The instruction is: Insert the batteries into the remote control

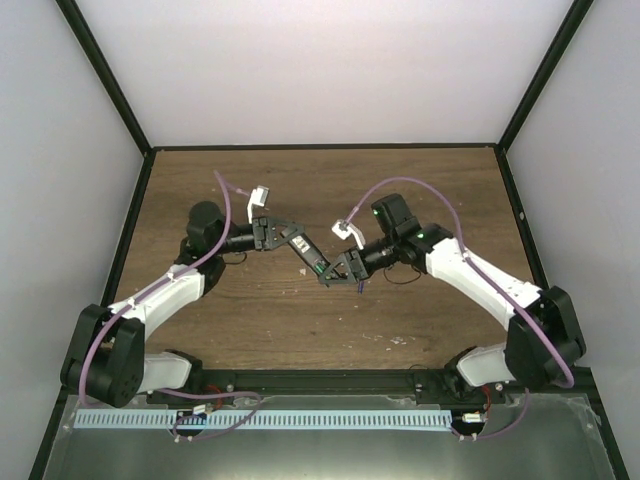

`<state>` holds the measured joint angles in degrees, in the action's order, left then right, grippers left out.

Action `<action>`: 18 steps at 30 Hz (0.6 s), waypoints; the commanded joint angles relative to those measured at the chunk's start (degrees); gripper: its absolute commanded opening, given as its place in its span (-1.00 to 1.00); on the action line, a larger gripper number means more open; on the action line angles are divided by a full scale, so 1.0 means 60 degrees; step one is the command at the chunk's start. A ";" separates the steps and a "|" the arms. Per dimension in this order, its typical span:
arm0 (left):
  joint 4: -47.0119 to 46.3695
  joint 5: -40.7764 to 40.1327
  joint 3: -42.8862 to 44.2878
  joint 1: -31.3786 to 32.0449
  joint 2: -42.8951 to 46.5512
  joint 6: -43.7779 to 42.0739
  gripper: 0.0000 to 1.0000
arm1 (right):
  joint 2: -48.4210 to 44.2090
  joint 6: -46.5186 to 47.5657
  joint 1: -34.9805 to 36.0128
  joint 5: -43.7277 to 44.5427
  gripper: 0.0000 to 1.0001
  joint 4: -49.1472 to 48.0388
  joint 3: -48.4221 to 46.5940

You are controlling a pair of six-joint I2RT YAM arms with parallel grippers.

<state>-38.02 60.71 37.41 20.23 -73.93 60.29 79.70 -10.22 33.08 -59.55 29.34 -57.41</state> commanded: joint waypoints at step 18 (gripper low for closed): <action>0.1731 -0.3208 -0.1839 -0.1553 0.0718 -0.0395 -1.00 | -0.0600 -0.1502 0.0028 0.8476 -0.12 0.1978 0.0818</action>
<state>-27.75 44.34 29.12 11.00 -71.35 57.82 73.25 -14.57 32.91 -20.38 37.82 -54.13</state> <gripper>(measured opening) 0.141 0.481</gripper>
